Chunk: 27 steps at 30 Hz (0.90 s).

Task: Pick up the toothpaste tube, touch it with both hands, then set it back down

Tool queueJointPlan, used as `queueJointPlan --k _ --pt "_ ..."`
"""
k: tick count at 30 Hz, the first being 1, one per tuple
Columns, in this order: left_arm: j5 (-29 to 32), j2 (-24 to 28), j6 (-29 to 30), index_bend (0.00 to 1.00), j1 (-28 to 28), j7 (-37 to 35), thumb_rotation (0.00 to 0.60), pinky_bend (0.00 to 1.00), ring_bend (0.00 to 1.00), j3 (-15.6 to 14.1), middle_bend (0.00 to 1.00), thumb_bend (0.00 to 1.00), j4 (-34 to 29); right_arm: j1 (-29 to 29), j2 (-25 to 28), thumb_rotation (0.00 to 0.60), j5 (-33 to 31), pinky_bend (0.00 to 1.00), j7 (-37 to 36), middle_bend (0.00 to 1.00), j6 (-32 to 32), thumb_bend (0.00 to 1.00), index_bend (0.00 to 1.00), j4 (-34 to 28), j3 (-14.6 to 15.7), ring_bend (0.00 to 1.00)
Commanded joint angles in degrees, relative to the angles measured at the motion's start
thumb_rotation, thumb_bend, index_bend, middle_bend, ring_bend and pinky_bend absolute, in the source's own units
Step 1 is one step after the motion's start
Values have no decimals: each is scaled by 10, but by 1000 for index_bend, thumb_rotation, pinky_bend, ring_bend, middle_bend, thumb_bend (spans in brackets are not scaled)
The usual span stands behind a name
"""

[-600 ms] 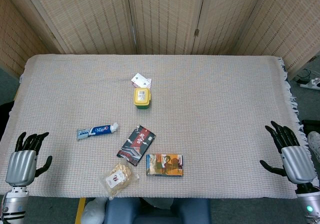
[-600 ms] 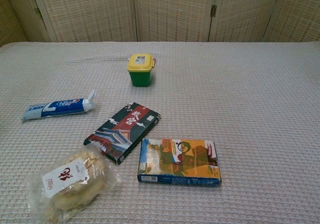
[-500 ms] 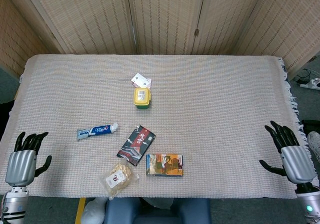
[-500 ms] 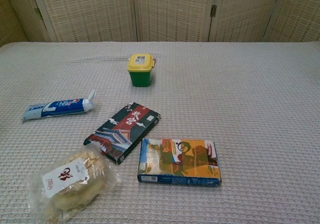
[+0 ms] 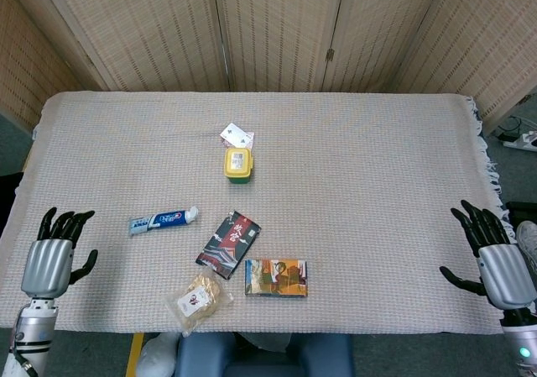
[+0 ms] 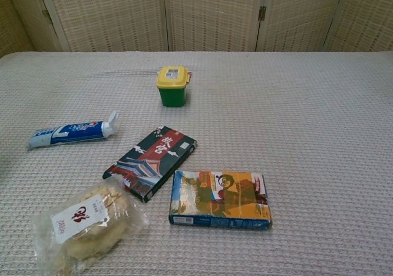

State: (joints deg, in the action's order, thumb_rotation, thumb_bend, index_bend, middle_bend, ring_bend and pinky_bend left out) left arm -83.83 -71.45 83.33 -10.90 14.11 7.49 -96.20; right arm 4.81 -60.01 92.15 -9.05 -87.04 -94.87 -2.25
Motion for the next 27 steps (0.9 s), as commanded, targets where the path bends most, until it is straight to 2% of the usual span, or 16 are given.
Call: queueJointPlan --k 1,7,11,20,27 --pt "19 -17 -57 210 -48 -5 600 47 185 27 257 420 30 -1 1 600 2 0 -1 0 -2 246 0 0 0 0" --pt "75 -50 -172 231 -120 -22 600 48 185 47 257 421 87 -5 3 600 1 0 -5 0 -9 246 0 2 1 0" --pt "110 -81 -216 238 -152 11 600 49 185 50 257 420 127 -6 3 600 -1 0 -9 0 -10 246 0 4 0 0" --pt "164 -138 -256 237 -192 58 600 49 185 45 257 393 154 -3 1 600 -8 0 -11 0 -2 246 0 8 -2 0" --pt "195 -195 -276 214 -217 76 600 50 185 43 257 384 224 0 0 600 -12 0 -13 0 4 247 0 11 -2 0"
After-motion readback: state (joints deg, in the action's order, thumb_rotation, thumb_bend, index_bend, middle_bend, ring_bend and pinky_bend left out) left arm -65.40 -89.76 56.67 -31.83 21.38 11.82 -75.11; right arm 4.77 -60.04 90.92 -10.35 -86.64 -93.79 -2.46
